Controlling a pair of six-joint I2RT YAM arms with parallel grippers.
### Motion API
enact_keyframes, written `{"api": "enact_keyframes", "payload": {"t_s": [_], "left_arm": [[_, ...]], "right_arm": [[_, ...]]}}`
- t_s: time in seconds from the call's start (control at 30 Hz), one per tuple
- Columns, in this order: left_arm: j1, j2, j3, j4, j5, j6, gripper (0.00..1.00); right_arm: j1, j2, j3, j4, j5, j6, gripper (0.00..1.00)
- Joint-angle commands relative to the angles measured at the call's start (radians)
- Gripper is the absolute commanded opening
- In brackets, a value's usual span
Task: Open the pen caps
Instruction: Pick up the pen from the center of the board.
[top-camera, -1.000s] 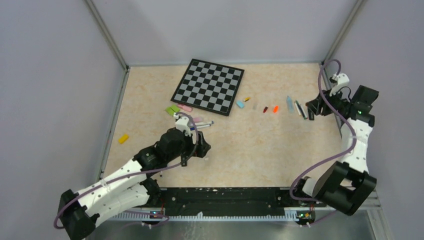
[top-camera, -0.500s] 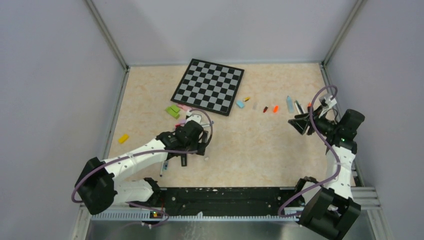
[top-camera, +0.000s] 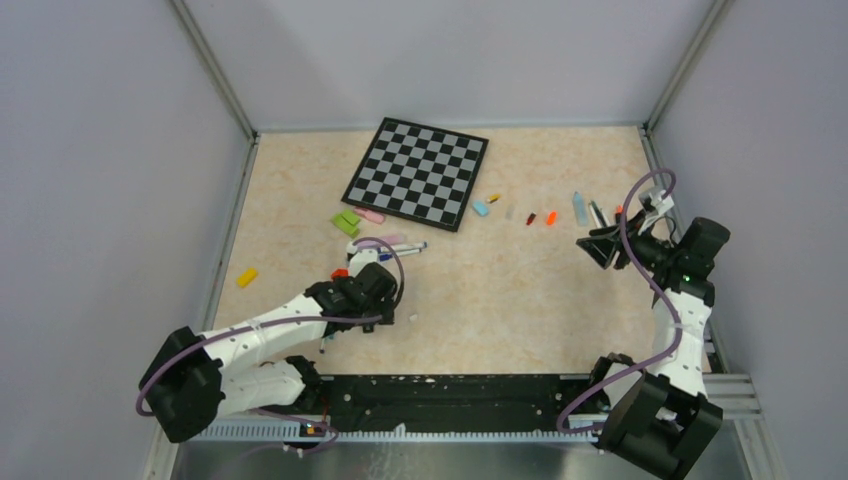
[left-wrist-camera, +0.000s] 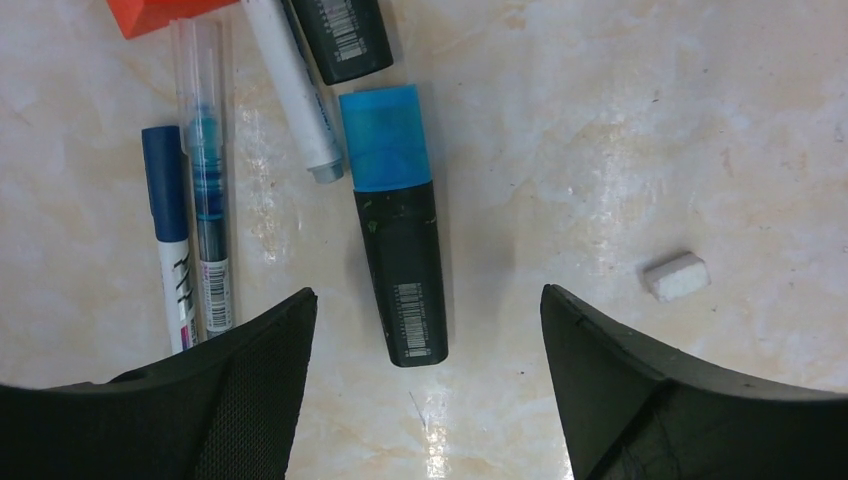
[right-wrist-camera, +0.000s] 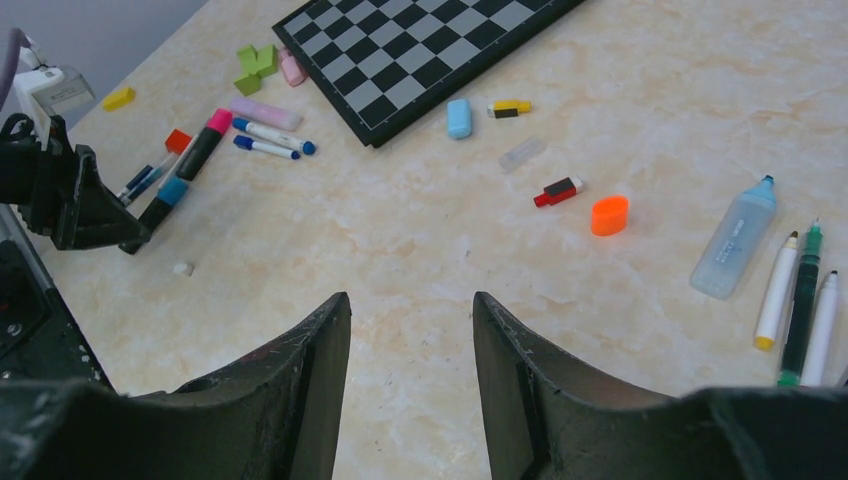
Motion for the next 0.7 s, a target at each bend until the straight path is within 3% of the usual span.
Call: {"api": "enact_keyframes", "payload": {"t_s": [0.0, 0.17, 0.3, 0.67], "left_arm": [[0.018, -0.019, -0.039, 0.064, -0.012, -0.054, 0.84], [0.046, -0.011, -0.064, 0.084, 0.011, -0.071, 0.75], [0.059, -0.004, -0.072, 0.078, 0.012, -0.087, 0.61], [0.063, 0.101, -0.056, 0.074, 0.027, -0.087, 0.49]], "right_arm": [[0.002, -0.012, 0.032, 0.033, -0.023, 0.003, 0.47], [0.003, -0.008, 0.03, 0.034, -0.021, 0.002, 0.47], [0.002, -0.007, 0.028, 0.034, -0.019, 0.002, 0.47], [0.002, -0.006, 0.028, 0.032, -0.014, -0.001, 0.47]]}}
